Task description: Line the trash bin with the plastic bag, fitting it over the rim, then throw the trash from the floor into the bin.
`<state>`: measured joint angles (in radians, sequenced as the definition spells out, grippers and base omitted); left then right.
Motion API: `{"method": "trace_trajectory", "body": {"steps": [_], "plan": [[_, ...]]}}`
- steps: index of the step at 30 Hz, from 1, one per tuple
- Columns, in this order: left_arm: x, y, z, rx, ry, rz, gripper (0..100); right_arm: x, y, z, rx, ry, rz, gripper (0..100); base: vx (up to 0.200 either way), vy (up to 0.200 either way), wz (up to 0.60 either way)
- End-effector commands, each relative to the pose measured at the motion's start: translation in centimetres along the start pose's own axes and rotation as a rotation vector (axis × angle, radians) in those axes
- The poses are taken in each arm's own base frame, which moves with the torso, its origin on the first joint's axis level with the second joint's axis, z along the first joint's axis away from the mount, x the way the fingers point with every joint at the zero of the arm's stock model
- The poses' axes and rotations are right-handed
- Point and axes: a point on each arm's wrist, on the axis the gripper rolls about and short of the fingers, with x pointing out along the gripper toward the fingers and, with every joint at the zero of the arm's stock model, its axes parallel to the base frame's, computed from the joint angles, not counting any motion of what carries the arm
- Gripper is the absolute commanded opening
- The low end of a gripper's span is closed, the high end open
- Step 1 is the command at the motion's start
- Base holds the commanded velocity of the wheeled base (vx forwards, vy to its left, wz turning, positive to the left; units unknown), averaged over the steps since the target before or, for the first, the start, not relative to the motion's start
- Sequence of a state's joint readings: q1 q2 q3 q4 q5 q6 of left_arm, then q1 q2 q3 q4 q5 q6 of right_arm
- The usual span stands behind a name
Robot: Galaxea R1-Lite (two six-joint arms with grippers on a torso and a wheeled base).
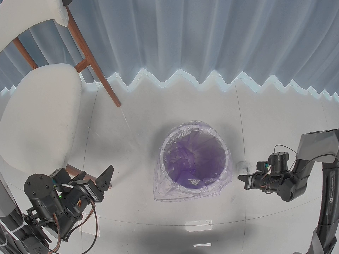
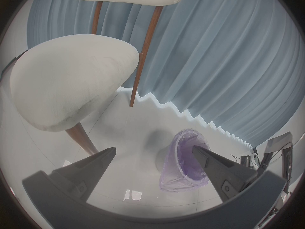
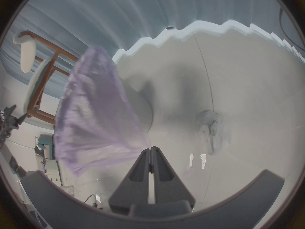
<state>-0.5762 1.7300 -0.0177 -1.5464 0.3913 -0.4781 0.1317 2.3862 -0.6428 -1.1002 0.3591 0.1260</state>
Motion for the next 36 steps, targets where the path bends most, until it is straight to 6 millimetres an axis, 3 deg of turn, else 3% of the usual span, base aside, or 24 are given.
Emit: {"method": "trace_trajectory", "body": {"steps": [1,4,15,20,30,36], "plan": [[-0.6,0.2,0.2,-0.015,-0.008,0.005,100,-11.0,4.3,-0.4,-0.024,-0.022,0.051,0,0.000,0.000,0.00],[-0.4,0.2,0.0,-0.008,0.003,0.008,100,-10.8,5.3,-1.6,-0.035,0.024,0.086,0,0.000,0.000,0.00],[-0.3,0.3,-0.2,-0.004,0.012,0.014,100,-4.0,6.5,-4.5,-0.137,-0.004,0.155,0,0.000,0.000,0.00],[-0.3,0.3,-0.2,-0.006,0.010,0.013,100,-2.8,6.9,-6.0,-0.162,0.021,0.163,0,0.000,0.000,0.00],[-0.2,0.3,-0.2,-0.009,0.012,0.011,100,-0.6,7.2,-4.9,-0.186,-0.048,0.150,0,0.000,0.000,0.00],[-0.1,0.5,-0.1,-0.010,0.007,0.025,100,-1.7,7.8,-3.3,-0.191,-0.100,0.182,0,0.000,0.000,0.00]]}}
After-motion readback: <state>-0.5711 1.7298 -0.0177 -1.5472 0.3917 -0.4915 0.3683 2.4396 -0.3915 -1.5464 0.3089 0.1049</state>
